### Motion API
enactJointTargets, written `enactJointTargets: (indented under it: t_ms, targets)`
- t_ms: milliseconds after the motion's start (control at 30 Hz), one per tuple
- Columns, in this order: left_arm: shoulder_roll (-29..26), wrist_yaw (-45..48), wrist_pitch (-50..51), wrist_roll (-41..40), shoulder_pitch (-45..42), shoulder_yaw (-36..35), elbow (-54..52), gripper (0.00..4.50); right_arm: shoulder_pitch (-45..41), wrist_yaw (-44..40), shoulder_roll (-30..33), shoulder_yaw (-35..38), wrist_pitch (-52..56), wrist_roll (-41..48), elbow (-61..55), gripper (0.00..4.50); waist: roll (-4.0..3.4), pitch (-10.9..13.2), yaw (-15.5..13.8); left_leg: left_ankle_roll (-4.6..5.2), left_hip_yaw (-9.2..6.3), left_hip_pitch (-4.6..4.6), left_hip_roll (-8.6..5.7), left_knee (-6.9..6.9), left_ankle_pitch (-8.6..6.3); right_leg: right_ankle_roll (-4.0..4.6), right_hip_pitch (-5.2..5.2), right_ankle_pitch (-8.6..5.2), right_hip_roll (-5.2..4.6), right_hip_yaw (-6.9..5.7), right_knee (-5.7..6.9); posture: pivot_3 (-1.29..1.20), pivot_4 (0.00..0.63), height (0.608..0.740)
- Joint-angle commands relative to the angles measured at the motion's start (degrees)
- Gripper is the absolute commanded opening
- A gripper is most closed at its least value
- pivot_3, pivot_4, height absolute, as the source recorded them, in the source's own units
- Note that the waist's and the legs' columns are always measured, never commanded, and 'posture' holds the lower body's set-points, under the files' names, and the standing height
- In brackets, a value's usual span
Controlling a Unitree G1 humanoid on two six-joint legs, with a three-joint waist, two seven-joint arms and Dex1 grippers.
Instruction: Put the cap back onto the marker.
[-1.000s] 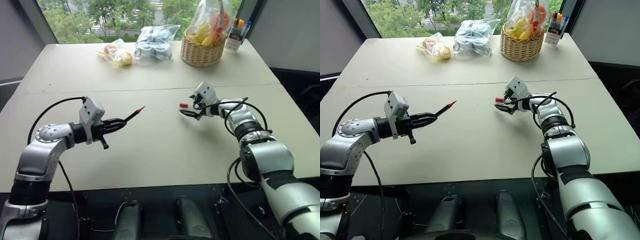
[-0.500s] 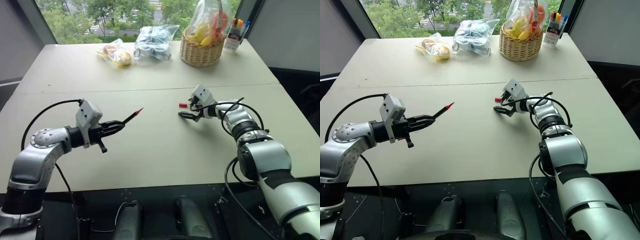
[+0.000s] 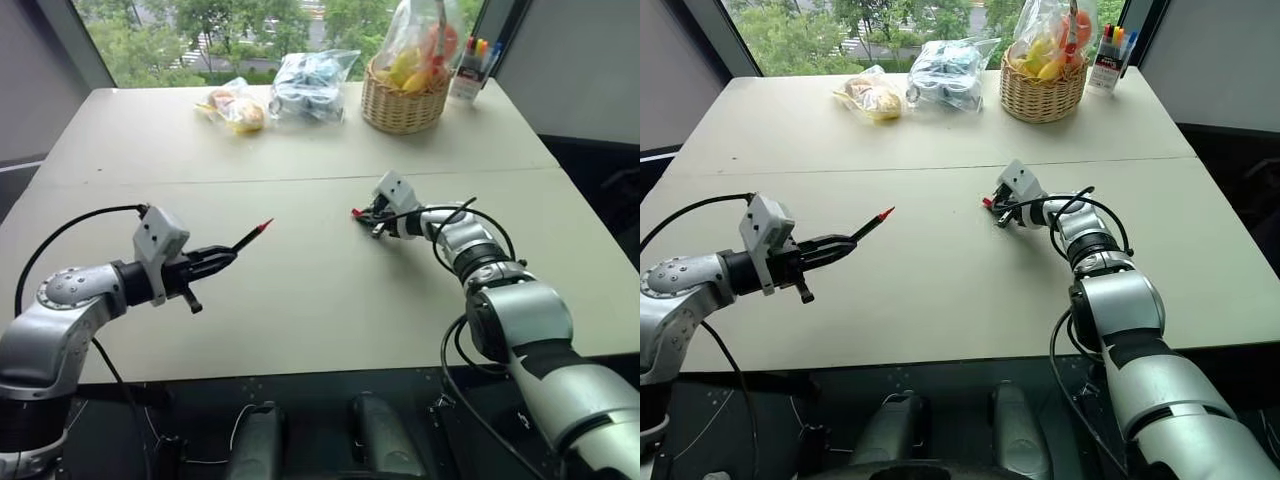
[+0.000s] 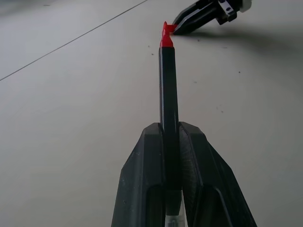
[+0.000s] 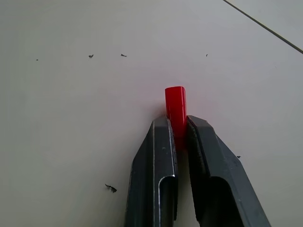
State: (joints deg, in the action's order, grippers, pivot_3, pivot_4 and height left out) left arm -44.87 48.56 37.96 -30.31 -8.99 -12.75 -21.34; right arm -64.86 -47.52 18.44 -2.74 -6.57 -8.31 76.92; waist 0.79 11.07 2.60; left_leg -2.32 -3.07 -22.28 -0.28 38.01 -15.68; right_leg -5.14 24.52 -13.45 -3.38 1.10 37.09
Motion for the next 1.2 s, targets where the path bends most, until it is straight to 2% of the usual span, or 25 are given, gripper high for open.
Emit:
enactJointTargets:
  t_ms: [33,267,333,433,600,767,900,1067,1200]
  targets:
    - [-0.8,-0.6,0.1,-1.1,0.0,-1.7,-2.2,0.00,-0.6,0.4,-0.2,0.9,0.1,0.0,0.1,0.38,0.00,0.0,0.0,0.00,0.00,0.00,0.00,0.00,0.00,0.00,0.00,0.00,0.00,0.00,0.00,0.00,0.150,0.740]
    - [-0.1,-1.2,-0.5,-0.8,-1.7,-0.1,-1.0,0.00,0.4,-0.2,0.3,1.1,-1.2,0.6,-1.6,0.38,0.00,0.0,0.0,0.00,0.00,0.00,0.00,0.00,0.00,0.00,0.00,0.00,0.01,0.00,0.00,0.00,0.150,0.740]
    - [0.4,-0.8,-1.3,-0.3,-2.8,1.2,0.3,0.00,1.7,-1.9,1.3,-0.3,-4.8,-0.4,-3.5,0.38,0.00,0.0,-0.1,0.00,0.00,0.00,0.00,0.00,0.00,0.00,0.00,0.00,0.01,0.00,0.00,0.00,0.150,0.740]
    - [1.3,0.1,-3.2,0.7,-5.3,3.4,3.4,0.00,4.1,-3.2,3.1,-2.1,-10.6,-1.6,-8.0,0.38,0.00,0.0,-0.1,0.00,0.01,0.00,-0.01,0.00,0.00,0.00,-0.01,0.00,0.00,-0.01,-0.02,0.00,0.150,0.740]
    - [3.4,2.4,-7.3,3.0,-10.3,7.6,9.5,0.00,8.6,-5.3,6.8,-3.4,-14.1,-1.3,-18.7,0.38,-0.01,0.0,0.0,0.00,0.00,-0.01,-0.01,0.00,0.00,0.00,0.00,0.00,0.01,-0.01,-0.01,0.00,0.150,0.740]
    - [5.3,4.8,-10.4,4.9,-14.8,11.0,14.8,0.00,12.5,-8.7,9.8,-4.0,-11.5,-0.1,-30.0,0.38,-0.01,0.0,0.0,0.00,0.00,0.00,0.00,0.00,0.00,0.00,0.00,0.00,0.03,-0.01,-0.01,0.00,0.150,0.740]
    - [5.5,10.0,-18.6,10.2,-19.0,16.0,21.4,0.00,17.3,-17.7,13.3,-5.8,-4.4,2.4,-44.6,0.38,-0.02,0.0,-0.2,0.00,0.00,-0.02,0.00,-0.01,0.00,0.00,0.00,0.00,0.04,-0.02,-0.02,0.00,0.150,0.740]
    - [7.2,13.1,-26.9,15.1,-24.7,19.4,29.7,0.00,19.1,-21.6,14.8,-7.4,2.1,3.9,-53.4,0.38,-0.01,0.0,-0.2,0.00,0.01,-0.01,-0.01,0.01,0.00,-0.01,0.00,0.00,0.03,-0.04,-0.01,0.00,0.150,0.740]
    - [7.9,14.9,-32.5,18.6,-27.1,21.3,33.6,0.00,18.7,-21.9,14.9,-8.3,5.9,4.3,-56.1,0.38,-0.02,0.0,-0.1,0.00,0.02,-0.01,-0.01,0.01,0.00,-0.01,0.01,0.00,0.04,-0.02,-0.01,0.00,0.150,0.740]
